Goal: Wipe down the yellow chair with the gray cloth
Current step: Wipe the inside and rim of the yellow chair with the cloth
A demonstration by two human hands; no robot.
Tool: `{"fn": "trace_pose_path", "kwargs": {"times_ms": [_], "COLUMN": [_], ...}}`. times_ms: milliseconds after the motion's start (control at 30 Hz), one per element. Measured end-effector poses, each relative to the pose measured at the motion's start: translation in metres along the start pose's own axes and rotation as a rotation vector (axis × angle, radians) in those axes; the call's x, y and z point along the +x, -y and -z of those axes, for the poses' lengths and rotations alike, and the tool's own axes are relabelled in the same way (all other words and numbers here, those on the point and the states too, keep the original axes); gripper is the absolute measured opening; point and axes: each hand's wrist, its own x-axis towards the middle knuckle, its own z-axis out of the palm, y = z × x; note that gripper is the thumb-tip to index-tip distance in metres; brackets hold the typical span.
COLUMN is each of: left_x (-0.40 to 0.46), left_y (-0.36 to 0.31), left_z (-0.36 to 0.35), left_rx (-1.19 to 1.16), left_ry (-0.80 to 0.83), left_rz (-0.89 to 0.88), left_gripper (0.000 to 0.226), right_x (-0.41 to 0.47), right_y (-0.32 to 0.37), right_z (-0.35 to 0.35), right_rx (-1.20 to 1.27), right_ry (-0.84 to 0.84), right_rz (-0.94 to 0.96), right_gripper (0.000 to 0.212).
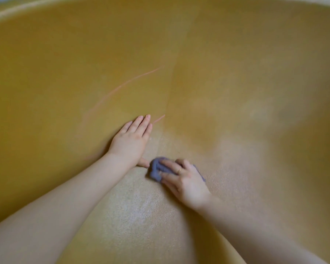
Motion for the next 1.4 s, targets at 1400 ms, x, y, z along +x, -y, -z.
{"fn": "trace_pose_path", "kwargs": {"times_ms": [1400], "left_x": [-0.034], "left_y": [0.018], "left_z": [-0.010], "left_rx": [0.046], "left_ry": [0.108], "left_rz": [0.065], "left_gripper": [0.132], "right_x": [0.084], "right_y": [-0.028], "right_z": [-0.011], "right_rx": [-0.271], "right_ry": [-0.275], "right_rz": [-0.325], "right_gripper": [0.032]}}
